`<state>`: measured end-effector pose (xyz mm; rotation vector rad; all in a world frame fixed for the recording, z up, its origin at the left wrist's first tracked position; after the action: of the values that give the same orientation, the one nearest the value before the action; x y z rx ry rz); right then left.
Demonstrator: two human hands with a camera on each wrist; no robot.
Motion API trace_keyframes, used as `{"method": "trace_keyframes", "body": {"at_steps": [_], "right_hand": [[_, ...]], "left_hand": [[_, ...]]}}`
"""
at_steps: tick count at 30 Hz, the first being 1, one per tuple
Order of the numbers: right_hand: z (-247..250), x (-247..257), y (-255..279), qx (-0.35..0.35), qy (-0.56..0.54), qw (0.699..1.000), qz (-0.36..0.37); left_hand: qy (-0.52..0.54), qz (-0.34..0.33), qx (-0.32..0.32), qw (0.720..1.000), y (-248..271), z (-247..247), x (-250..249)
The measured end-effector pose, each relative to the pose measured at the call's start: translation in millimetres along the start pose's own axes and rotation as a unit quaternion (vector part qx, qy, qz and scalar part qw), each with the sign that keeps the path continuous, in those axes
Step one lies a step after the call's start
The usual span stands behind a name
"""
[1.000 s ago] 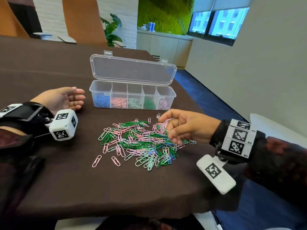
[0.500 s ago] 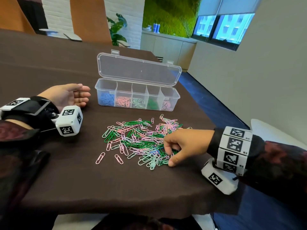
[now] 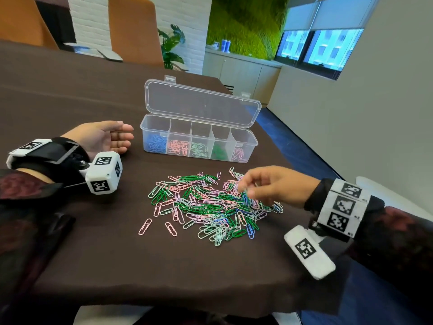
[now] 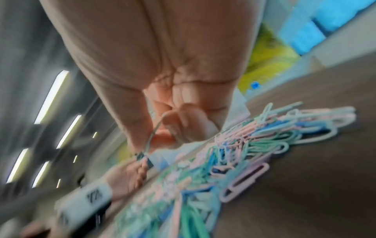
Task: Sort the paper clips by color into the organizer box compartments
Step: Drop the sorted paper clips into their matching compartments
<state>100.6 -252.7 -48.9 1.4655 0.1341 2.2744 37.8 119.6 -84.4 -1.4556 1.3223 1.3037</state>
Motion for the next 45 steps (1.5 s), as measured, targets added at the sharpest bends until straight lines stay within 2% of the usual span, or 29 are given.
{"method": "trace_keyframes", "body": {"at_steps": [1, 3, 5, 6, 7, 8, 10, 12, 13, 14, 16, 19, 22, 25, 26, 28, 30, 31, 34, 37, 39, 41, 43, 45], "right_hand": [[8, -3, 3, -0.037, -0.084, 0.996, 0.016], [21, -9, 7, -0.081, -0.254, 0.962, 0.050], [28, -14, 8, -0.077, -0.397, 0.910, 0.087], [29, -16, 8, -0.064, -0.434, 0.893, 0.095], [30, -17, 8, -0.057, -0.443, 0.890, 0.092], [30, -18, 9, -0.056, -0.427, 0.899, 0.080], [30, -16, 12, -0.063, -0.324, 0.943, 0.037], [26, -11, 16, -0.060, -0.140, 0.988, -0.020], [23, -8, 17, -0.044, -0.040, 0.997, -0.043], [19, -4, 17, -0.019, 0.054, 0.997, -0.058], [8, 0, 14, 0.034, 0.209, 0.974, -0.084], [-2, -1, 7, 0.058, 0.349, 0.927, -0.122], [-7, -4, 3, 0.056, 0.399, 0.903, -0.147], [-5, -6, 2, 0.064, 0.392, 0.905, -0.154], [-4, -7, 3, 0.068, 0.375, 0.912, -0.152], [0, -8, 5, 0.062, 0.288, 0.947, -0.132], [8, -10, 9, 0.020, 0.128, 0.987, -0.091], [13, -12, 11, -0.010, 0.036, 0.997, -0.072], [20, -13, 14, -0.063, -0.190, 0.980, -0.017], [17, -14, 13, -0.067, -0.300, 0.952, 0.002], [12, -15, 11, -0.047, -0.250, 0.967, -0.030], [4, -16, 10, -0.011, -0.075, 0.992, -0.097], [-4, -13, 7, 0.026, 0.131, 0.981, -0.143], [-10, -11, 4, 0.040, 0.255, 0.953, -0.157]], "left_hand": [[0.000, 0.000, -0.001, 1.000, 0, 0, 0], [-0.001, 0.000, -0.002, 1.000, -1, 1, 0], [0.000, 0.001, -0.009, 1.000, -1, 2, 0], [0.001, 0.002, -0.014, 1.000, -1, 2, 1], [0.003, 0.004, -0.017, 1.000, -1, 2, 1], [0.005, 0.004, -0.018, 1.000, -1, 3, 0], [0.007, 0.004, -0.018, 1.000, -1, 3, 0], [0.005, 0.004, -0.019, 1.000, -1, 3, 0], [0.005, 0.003, -0.019, 1.000, 0, 2, 0], [0.003, 0.003, -0.019, 1.000, 0, 1, 0], [0.003, 0.001, -0.022, 1.000, 0, 1, -1], [0.003, 0.000, -0.025, 1.000, 1, 0, -1], [0.004, 0.001, -0.026, 1.000, 2, -1, -1], [0.006, 0.001, -0.027, 1.000, 2, -1, -1], [0.006, 0.001, -0.027, 1.000, 2, -1, -2], [0.006, 0.000, -0.029, 1.000, 2, -2, -2], [0.006, -0.001, -0.029, 1.000, 3, -2, -2], [0.006, -0.002, -0.029, 1.000, 3, -3, -2], [0.006, -0.002, -0.029, 1.000, 3, -3, -2], [0.006, -0.002, -0.029, 1.000, 4, -3, -2], [0.005, -0.002, -0.030, 1.000, 4, -3, -2], [0.004, -0.003, -0.030, 1.000, 4, -3, -2], [0.004, -0.003, -0.030, 1.000, 4, -3, -2], [0.004, -0.003, -0.031, 1.000, 4, -3, -2]]}}
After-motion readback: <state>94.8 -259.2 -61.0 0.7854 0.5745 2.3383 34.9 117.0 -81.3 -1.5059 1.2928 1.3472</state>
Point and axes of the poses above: each hand's wrist, its own y-axis away from the middle knuckle, its own z-axis out of the back of the hand, x = y × z, the point moved 5 cm from there along -y, towards the middle knuckle, and after that the axes turned 13 degrees about x, right-handed, at the moved point
